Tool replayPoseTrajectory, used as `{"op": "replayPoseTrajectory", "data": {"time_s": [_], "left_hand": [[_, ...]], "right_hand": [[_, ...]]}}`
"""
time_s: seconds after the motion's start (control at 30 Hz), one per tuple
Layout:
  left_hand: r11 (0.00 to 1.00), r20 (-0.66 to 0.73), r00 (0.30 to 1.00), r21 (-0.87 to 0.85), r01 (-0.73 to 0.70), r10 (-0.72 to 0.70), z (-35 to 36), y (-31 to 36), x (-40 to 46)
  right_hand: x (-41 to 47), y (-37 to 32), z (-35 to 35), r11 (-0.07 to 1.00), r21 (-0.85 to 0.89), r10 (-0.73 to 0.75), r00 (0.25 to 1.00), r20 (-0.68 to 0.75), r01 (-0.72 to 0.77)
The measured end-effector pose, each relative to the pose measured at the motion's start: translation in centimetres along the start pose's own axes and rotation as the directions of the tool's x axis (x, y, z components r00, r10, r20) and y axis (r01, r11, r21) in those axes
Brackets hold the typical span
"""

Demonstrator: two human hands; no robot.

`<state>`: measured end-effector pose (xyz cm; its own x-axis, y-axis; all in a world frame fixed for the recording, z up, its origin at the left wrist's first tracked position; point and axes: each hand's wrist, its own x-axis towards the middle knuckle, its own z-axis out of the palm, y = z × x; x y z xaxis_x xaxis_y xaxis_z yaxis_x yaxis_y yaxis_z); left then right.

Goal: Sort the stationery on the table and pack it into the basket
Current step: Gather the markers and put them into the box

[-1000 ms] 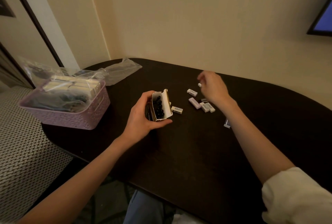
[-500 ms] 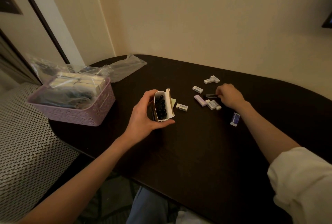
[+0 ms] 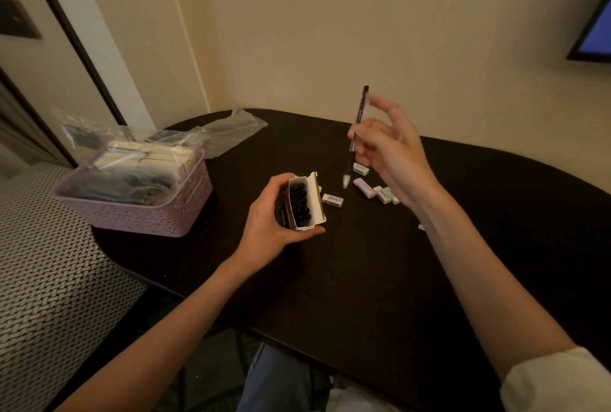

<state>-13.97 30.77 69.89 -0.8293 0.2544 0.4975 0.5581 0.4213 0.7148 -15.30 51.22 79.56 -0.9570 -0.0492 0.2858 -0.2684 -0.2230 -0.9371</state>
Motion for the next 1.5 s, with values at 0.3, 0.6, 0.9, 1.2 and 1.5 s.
{"op": "replayPoseTrajectory", "data": {"time_s": [0.3, 0.6, 0.9, 1.2, 1.5], "left_hand": [[0.997, -0.002, 1.000, -0.070, 0.023, -0.023, -0.4, 1.1, -0.8], [0.994, 0.012, 0.999, -0.104, 0.032, -0.031, -0.2, 1.3, -0.9], [0.991, 0.018, 0.999, -0.121, 0.051, -0.049, 0.0, 1.0, -0.7], [0.987, 0.028, 0.998, -0.146, 0.065, -0.062, 0.0, 0.9, -0.4], [0.987, 0.038, 0.997, -0.149, 0.066, -0.061, 0.2, 1.0, -0.3]], "right_hand": [[-2.9, -1.5, 3.7, 0.890, -0.252, -0.367, 0.925, 0.096, 0.380], [-2.7, 0.4, 4.6, 0.791, -0.430, -0.369, 0.900, 0.230, 0.434], [-2.0, 2.4, 4.4, 0.630, -0.611, -0.322, 0.878, 0.356, 0.479], [-1.4, 2.1, 3.9, 0.367, -0.820, -0.249, 0.895, 0.369, 0.440], [-1.5, 1.7, 4.2, 0.404, -0.803, -0.175, 0.899, 0.401, 0.437]]}}
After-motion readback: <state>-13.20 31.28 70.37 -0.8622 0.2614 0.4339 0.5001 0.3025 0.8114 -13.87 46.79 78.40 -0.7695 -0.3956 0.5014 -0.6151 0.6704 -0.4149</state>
